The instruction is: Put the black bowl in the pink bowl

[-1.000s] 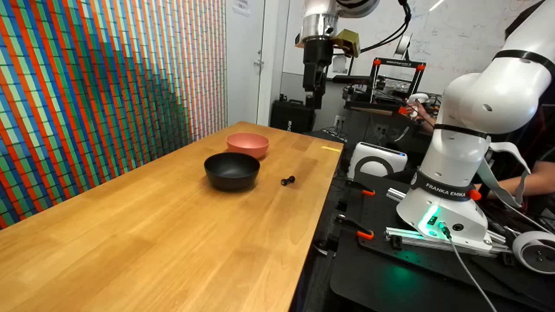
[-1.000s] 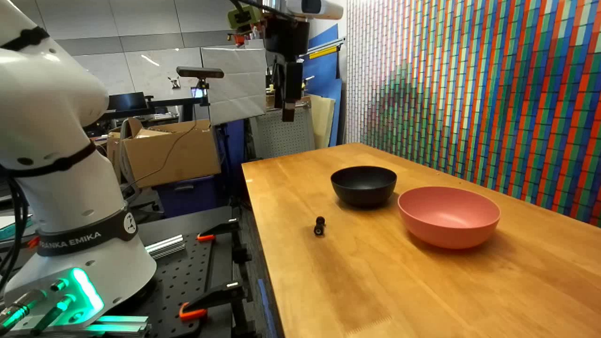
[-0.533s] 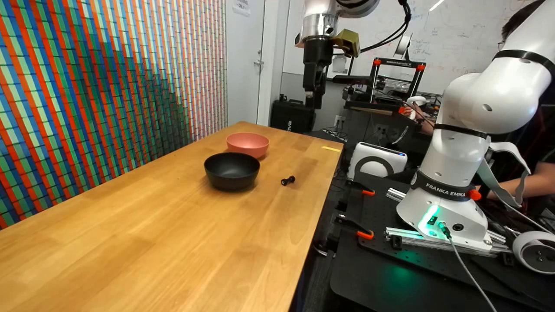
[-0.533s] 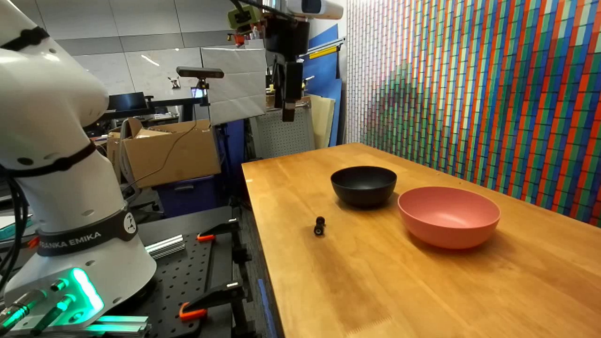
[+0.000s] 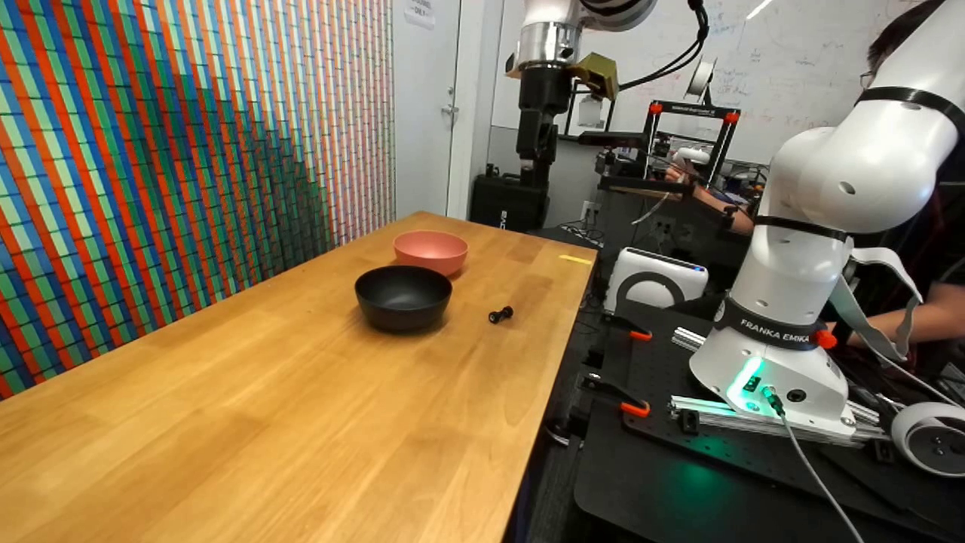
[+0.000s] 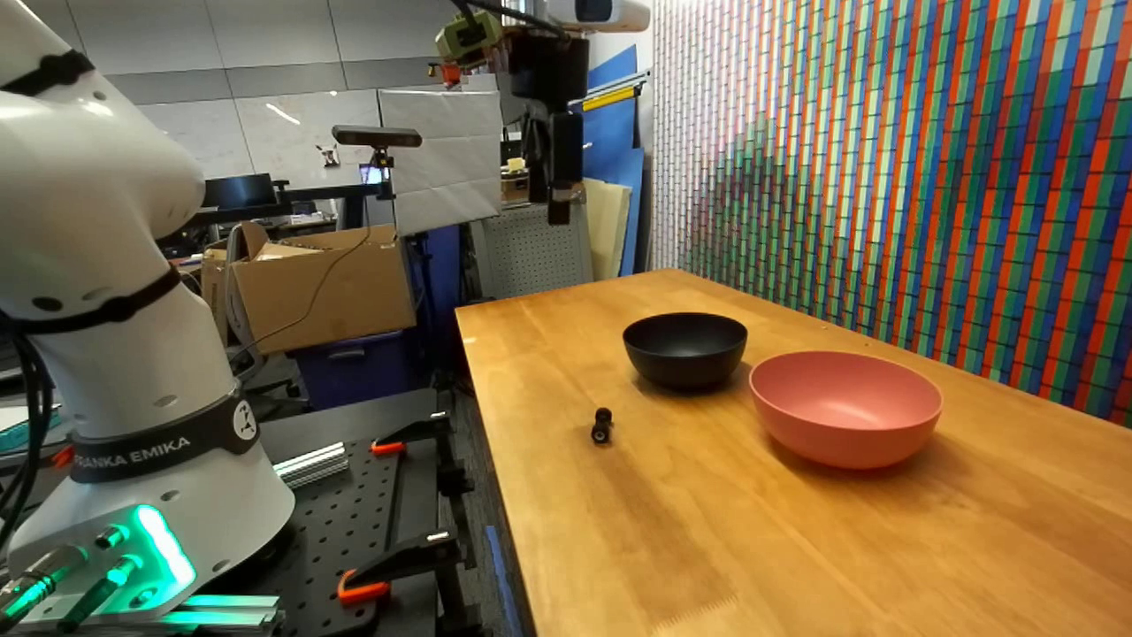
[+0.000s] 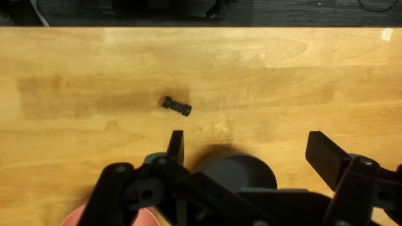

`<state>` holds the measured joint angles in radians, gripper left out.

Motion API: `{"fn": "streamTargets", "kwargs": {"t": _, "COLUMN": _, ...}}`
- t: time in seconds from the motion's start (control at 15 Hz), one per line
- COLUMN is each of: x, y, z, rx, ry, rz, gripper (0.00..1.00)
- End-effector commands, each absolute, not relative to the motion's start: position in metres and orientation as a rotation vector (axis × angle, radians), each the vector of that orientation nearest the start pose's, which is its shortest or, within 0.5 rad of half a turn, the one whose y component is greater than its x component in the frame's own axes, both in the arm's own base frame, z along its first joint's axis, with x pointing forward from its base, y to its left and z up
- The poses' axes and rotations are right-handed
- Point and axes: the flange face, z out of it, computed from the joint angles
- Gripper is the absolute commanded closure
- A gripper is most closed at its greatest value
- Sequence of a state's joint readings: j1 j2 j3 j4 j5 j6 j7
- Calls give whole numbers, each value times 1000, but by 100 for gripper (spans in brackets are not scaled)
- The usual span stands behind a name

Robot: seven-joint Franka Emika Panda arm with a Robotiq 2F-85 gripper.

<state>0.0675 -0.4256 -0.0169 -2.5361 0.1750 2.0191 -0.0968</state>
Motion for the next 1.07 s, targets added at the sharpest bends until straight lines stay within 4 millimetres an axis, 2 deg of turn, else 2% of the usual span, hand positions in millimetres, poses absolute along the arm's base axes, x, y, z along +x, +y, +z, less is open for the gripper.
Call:
{"fn": "streamTargets", "kwargs": {"t": 0.0, "x": 436, "y": 74, "z": 422, "rx": -3035, "ry": -218, "rz": -61, "gripper": 0}}
{"fn": "streamTargets", "kwargs": {"t": 0.13, "x": 458, "y": 104, "z": 418, "rx": -3048, "ry": -283, "rz": -164, "gripper": 0}}
{"fn": "streamTargets", "kwargs": {"t": 0.27, "x": 477, "y": 132, "z": 403, "rx": -3057, "ry": -327, "rz": -216, "gripper": 0}}
{"fn": "streamTargets", "kwargs": {"t": 0.4, "x": 496, "y": 157, "z": 375, "rx": -3079, "ry": -382, "rz": -243, "gripper": 0}}
{"fn": "streamTargets", "kwargs": {"t": 0.73, "x": 540, "y": 190, "z": 291, "rx": -3146, "ry": -432, "rz": -212, "gripper": 0}}
{"fn": "streamTargets", "kwargs": {"t": 0.87, "x": 551, "y": 200, "z": 264, "rx": -3157, "ry": -424, "rz": -175, "gripper": 0}}
{"fn": "streamTargets", "kwargs": {"t": 1.0, "x": 550, "y": 215, "z": 240, "rx": -3153, "ry": -423, "rz": -134, "gripper": 0}}
